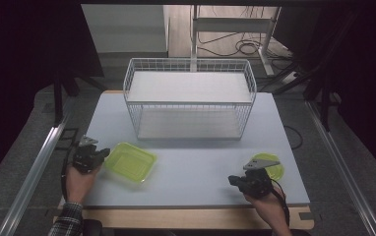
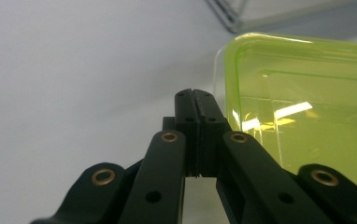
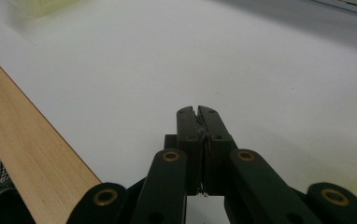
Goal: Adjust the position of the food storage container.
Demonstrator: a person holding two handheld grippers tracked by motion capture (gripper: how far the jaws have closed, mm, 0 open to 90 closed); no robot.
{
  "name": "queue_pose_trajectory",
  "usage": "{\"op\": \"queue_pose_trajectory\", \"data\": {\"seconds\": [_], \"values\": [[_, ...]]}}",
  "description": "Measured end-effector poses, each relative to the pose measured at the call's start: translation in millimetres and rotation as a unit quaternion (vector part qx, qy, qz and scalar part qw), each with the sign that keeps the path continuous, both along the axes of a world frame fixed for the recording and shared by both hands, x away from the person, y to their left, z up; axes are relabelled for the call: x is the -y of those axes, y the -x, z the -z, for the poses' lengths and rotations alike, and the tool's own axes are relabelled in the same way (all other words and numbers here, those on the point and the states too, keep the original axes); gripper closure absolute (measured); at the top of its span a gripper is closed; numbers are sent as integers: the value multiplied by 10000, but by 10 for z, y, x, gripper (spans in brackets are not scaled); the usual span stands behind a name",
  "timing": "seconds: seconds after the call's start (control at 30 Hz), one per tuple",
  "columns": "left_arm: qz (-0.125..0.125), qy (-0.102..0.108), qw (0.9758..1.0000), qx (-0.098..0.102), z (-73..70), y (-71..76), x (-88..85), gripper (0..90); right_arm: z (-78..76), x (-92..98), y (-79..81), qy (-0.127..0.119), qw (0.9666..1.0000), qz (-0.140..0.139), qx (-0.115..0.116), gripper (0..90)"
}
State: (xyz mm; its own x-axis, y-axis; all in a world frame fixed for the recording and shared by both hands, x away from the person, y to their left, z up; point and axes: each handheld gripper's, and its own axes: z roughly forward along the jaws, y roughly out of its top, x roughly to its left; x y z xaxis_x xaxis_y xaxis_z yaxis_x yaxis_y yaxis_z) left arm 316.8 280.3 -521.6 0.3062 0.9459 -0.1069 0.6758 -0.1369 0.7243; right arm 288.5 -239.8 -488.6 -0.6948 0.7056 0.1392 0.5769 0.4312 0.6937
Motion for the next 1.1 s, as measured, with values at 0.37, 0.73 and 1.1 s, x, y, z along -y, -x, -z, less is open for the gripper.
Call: {"op": "queue_pose_trajectory", "data": {"seconds": [0.37,0.73,1.1], "values": [[631,69,9980,-14,-33,106,522,900,18,-10,12,16,10000,-41,3,870],[1213,106,9925,-129,-42,402,946,900,25,-11,41,22,10000,-74,4,868],[1828,86,9828,-246,-28,634,1289,897,19,15,48,14,10000,-40,29,850]]}}
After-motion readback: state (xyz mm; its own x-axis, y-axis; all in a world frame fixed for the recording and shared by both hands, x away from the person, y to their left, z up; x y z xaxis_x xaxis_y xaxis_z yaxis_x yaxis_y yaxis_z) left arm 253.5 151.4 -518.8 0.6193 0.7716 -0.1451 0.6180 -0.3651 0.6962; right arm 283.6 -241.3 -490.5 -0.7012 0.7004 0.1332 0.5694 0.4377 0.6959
